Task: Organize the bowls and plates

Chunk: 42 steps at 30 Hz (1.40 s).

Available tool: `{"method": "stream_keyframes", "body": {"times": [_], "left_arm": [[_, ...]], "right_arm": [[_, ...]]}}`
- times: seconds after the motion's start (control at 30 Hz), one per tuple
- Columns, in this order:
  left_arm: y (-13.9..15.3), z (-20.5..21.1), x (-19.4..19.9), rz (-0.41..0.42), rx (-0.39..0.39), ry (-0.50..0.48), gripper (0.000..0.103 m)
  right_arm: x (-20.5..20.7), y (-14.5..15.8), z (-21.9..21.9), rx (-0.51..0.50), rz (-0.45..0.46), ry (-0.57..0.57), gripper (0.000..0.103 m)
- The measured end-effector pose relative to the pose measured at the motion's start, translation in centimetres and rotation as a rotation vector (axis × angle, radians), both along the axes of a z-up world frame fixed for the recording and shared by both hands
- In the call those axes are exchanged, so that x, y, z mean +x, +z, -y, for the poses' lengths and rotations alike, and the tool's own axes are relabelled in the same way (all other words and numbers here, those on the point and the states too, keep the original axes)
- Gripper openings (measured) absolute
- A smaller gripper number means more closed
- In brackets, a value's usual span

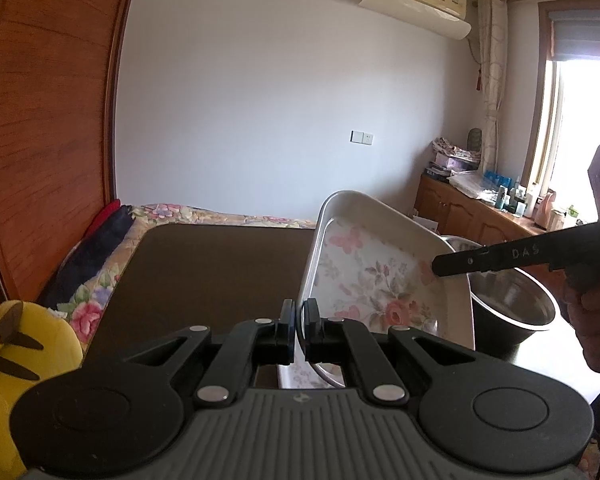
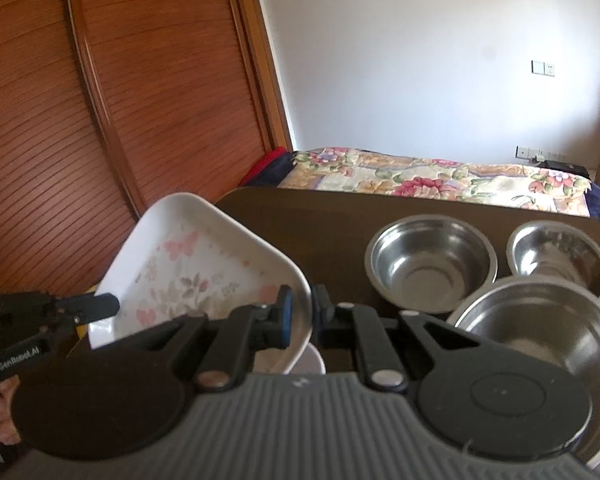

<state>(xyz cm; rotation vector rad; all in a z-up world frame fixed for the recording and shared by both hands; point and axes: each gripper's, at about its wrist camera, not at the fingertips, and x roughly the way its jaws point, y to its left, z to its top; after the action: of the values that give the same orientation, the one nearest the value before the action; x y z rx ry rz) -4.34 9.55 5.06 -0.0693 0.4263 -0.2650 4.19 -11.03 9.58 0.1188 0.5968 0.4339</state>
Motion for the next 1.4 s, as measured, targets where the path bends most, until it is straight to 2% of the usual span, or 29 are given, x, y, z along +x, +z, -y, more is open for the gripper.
{"method": "stream_keyframes", "body": {"times": [0.63, 1.4], "left_arm": [[-3.0, 0.1, -0.3, -0.072, -0.036, -0.006, 0.028], [-4.2, 1.8, 0.7, -0.112, -0.024, 0.033, 0.028]], "right_arm": [[0.0, -2.4, -0.5, -0.022, -0.040, 0.005, 0.013], [1.4, -4.3, -1.8, -0.030, -0.057, -0.004, 0.014]]}}
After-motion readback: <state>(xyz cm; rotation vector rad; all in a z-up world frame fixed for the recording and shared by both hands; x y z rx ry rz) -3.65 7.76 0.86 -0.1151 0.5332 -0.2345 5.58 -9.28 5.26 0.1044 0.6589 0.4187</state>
